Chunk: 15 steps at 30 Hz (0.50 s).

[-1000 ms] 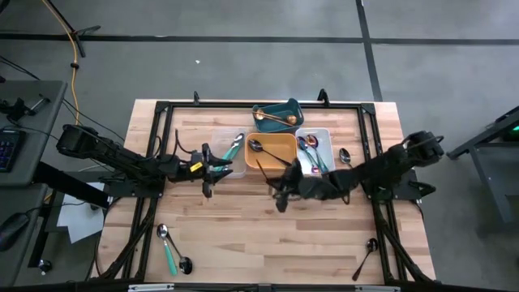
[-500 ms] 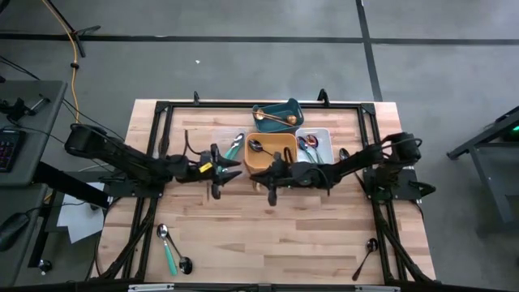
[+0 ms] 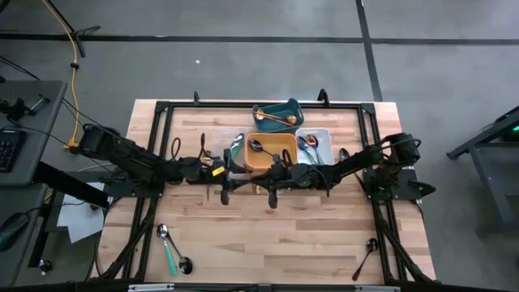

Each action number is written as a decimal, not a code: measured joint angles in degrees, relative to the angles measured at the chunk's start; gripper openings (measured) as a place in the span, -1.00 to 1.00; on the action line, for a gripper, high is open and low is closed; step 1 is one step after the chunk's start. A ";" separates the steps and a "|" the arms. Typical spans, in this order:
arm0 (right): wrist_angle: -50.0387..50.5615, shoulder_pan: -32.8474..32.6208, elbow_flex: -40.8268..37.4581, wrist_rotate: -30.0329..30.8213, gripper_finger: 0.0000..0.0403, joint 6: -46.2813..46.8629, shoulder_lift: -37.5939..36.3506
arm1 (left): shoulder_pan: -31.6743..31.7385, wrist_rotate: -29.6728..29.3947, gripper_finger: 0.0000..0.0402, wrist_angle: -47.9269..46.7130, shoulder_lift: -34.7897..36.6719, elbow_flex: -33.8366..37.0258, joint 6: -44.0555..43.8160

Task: Sort silverware by color (type)
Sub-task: Put the gold color spoon into the green bin

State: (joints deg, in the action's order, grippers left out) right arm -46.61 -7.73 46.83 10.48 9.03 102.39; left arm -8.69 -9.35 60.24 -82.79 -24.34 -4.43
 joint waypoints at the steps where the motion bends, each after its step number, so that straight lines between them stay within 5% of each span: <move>1: -0.02 -0.01 0.00 -0.02 -0.98 -0.08 0.00 | 0.00 0.59 -0.30 -0.10 -0.33 -0.27 0.04; 7: -0.01 -0.02 0.00 -0.10 -0.98 -0.10 0.00 | 0.00 1.08 -0.39 0.01 -0.73 -0.68 0.07; 13: 0.03 -0.13 0.00 -0.43 -0.92 -0.28 0.00 | 0.05 0.73 -0.88 -0.49 -0.56 -0.68 1.55; 15: 0.05 -0.33 0.00 -0.17 -0.87 -0.07 0.00 | 0.02 0.58 -0.90 -0.62 -0.56 -0.68 1.94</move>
State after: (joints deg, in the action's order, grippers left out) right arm -46.56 -8.06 46.83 10.31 8.96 102.39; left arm -8.67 -8.77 59.62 -83.35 -25.02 -2.49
